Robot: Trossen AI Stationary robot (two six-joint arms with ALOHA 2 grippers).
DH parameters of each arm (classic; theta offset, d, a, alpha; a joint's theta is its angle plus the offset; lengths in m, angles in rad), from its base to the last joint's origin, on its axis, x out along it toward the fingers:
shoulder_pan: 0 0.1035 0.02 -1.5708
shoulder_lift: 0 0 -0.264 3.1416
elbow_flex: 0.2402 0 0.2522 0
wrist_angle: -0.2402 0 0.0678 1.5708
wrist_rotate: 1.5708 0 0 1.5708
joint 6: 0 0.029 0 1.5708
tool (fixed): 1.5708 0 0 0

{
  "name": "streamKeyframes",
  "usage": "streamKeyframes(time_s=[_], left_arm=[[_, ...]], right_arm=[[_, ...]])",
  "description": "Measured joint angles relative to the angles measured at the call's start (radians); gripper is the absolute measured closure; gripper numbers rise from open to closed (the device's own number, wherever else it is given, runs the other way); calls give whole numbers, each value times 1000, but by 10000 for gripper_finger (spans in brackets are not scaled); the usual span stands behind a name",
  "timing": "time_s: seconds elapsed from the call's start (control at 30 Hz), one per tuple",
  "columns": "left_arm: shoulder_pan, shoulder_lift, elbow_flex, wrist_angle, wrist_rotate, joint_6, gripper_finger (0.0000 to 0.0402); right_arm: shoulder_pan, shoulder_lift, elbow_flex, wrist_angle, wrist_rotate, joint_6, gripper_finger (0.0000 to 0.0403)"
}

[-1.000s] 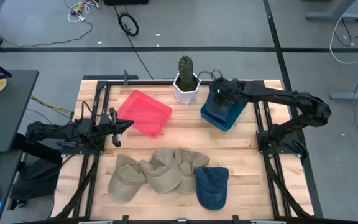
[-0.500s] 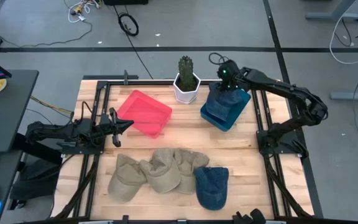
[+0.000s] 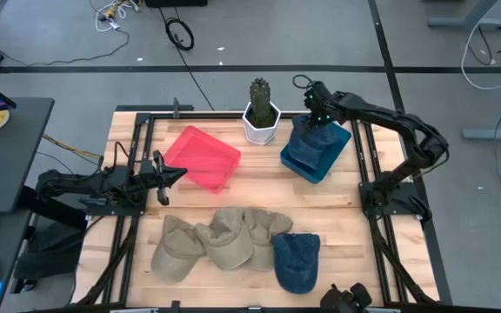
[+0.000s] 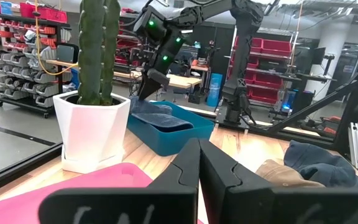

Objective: Pick & Place hat
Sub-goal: Put the right blue cap into the blue bin

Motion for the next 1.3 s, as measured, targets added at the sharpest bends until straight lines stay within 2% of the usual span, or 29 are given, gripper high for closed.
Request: streamKeyframes(time_s=[0.23,0.37,0.5,0.63,0.7,0.83,1.0,1.3], left_arm=[[0,0,0,0,0,0,396],[0,0,0,0,0,0,396],[0,0,0,0,0,0,396],[0,0,0,0,0,0,396],[0,0,0,0,0,0,396],[0,0,0,0,0,0,396],[0,0,0,0,0,0,396],[0,0,0,0,0,0,396]], right_arm=[[0,53,0,4,-6,-21,192],[0,68,0,7,-11,-21,215],[3,68,0,4,-11,-41,272],[3,67,0,-32,-11,-48,369],[10,67,0,-50,-9,-55,390],[25,67,0,-102,6,-39,380],[46,67,0,-191,71,10,396],[63,67,0,-186,74,33,388]])
